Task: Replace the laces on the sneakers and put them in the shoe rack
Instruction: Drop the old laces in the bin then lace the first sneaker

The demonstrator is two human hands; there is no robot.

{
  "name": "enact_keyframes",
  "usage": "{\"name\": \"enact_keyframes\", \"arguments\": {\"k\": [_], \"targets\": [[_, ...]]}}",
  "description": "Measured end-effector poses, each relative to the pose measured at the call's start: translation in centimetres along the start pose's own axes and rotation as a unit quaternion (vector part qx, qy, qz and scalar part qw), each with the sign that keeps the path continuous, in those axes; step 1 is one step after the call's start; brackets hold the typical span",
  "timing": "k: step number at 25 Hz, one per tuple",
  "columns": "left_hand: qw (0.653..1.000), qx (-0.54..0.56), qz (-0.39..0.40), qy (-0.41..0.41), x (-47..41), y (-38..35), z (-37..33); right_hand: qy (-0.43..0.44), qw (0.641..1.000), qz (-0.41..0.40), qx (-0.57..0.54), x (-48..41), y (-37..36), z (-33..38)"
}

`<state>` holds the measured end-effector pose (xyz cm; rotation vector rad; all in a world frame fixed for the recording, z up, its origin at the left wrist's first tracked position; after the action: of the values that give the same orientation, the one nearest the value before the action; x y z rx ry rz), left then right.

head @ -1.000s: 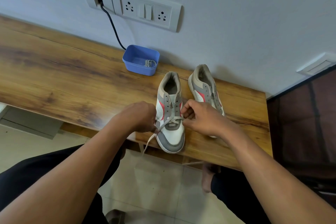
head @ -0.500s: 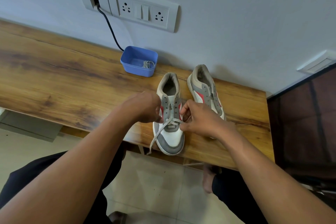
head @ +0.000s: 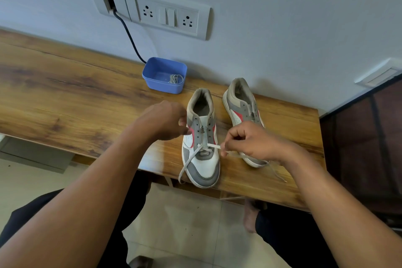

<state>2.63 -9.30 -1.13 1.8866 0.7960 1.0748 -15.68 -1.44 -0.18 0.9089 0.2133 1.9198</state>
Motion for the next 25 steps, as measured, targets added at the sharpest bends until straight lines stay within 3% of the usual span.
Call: {"name": "enact_keyframes", "arguments": {"k": [3, 6, 7, 9, 13, 17, 20, 22, 25], "targets": [[0.985, 0.152, -0.025, -0.082, 0.7, 1.1, -2.1, 0.029, 0.991, 0.013, -0.130, 1.3, 0.2, 2.0], [0.935, 0.301, 0.093, -0.162, 2.0, -0.1, -5.4, 0.015, 0.976, 0.017, -0.216, 1.0, -0.5, 2.2], [0.930, 0.303, 0.115, -0.173, 2.2, -0.6, -5.9, 0.018, 0.974, 0.016, -0.227, 0.7, -0.6, 2.3], [0.951, 0.243, 0.101, -0.161, 1.5, -1.1, -5.1, 0.031, 0.971, 0.024, -0.238, 0.3, -0.2, 2.5], [0.993, 0.068, 0.067, -0.074, 0.4, -0.8, -1.2, 0.042, 0.971, 0.013, -0.233, 0.3, 1.5, 1.7], [0.958, 0.227, 0.111, -0.139, 1.4, -0.4, -2.7, 0.072, 0.969, -0.022, -0.235, -0.5, 0.7, 2.2], [0.981, 0.147, 0.099, -0.084, 0.7, -0.1, -0.4, 0.070, 0.972, -0.031, -0.222, -0.9, 1.3, 1.9], [0.984, 0.102, 0.145, -0.034, 1.1, -0.7, 1.5, 0.063, 0.976, -0.030, -0.207, -0.9, 1.7, 1.5], [0.977, 0.146, 0.137, -0.067, 1.6, -0.6, 0.3, 0.071, 0.977, -0.020, -0.202, -1.2, 0.5, 2.1]]}}
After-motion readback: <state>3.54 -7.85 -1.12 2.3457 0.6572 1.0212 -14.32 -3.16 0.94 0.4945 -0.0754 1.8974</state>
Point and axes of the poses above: each hand's wrist, its own x-axis away from the middle knuckle, its own y-axis out of the back of the hand, z = x × y, the point moved 8 cm from there along -x, towards the middle knuckle, and after that the axes turned 2 degrees about -x, right-handed, at the moved point
